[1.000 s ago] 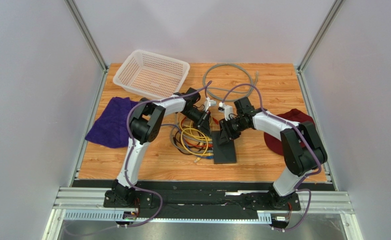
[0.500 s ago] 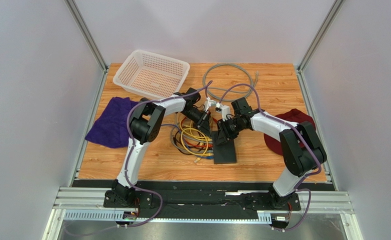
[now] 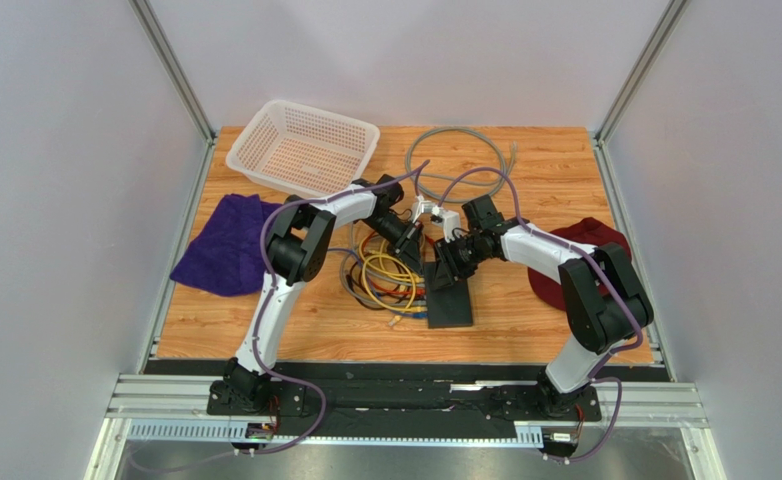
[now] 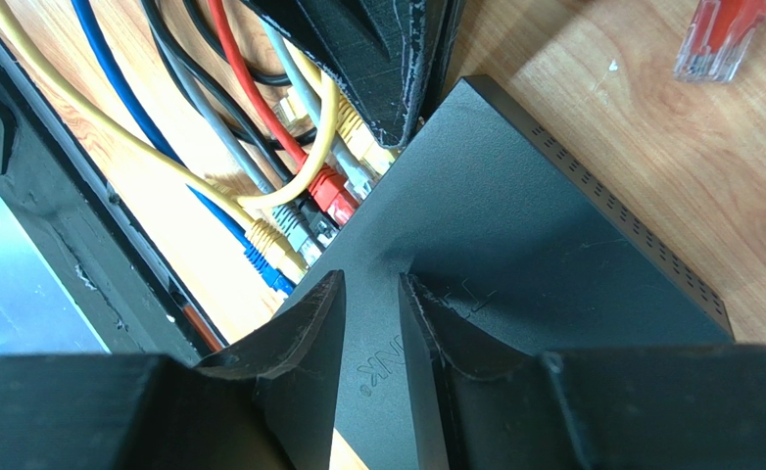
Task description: Pull the plug from the switch port
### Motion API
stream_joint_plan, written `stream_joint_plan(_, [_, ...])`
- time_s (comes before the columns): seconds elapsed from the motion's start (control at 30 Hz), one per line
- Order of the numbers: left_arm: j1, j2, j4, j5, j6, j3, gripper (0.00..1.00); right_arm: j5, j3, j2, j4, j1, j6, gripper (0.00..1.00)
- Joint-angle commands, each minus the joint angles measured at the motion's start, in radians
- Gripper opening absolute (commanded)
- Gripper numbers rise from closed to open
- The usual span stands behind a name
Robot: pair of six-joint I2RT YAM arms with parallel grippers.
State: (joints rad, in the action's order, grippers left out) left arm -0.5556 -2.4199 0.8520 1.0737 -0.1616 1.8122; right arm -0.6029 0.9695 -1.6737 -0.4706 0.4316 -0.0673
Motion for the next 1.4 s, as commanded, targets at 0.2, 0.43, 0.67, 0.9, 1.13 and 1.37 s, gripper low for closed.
stream_joint_plan(0.2, [0.000, 0.007, 0.110, 0.022, -0.125, 0.016, 0.00, 0.091, -0.006, -0.015, 0.013, 0.006, -0.012, 0.35])
stream_joint_plan(0.43, [0.005, -0.018, 0.104, 0.008, -0.098, 0.072, 0.00, 0.097, -0.012, -0.006, 0.015, 0.003, -0.012, 0.35])
stream_joint_plan(0.67, [0.005, -0.007, 0.240, 0.008, -0.254, -0.002, 0.00, 0.100, -0.014, -0.003, 0.020, 0.004, -0.009, 0.35])
stream_joint_plan(0.9, [0.006, -0.024, 0.275, -0.075, -0.306, 0.109, 0.00, 0.100, -0.012, -0.009, 0.018, 0.006, -0.011, 0.35])
stream_joint_plan(1.13, [0.006, -0.065, 0.352, -0.081, -0.328, 0.184, 0.00, 0.100, -0.014, -0.009, 0.018, 0.006, -0.012, 0.35])
stream_joint_plan(1.37, [0.010, -0.057, 0.366, 0.012, -0.309, 0.030, 0.00, 0.101, -0.009, -0.014, 0.018, 0.004, -0.011, 0.35])
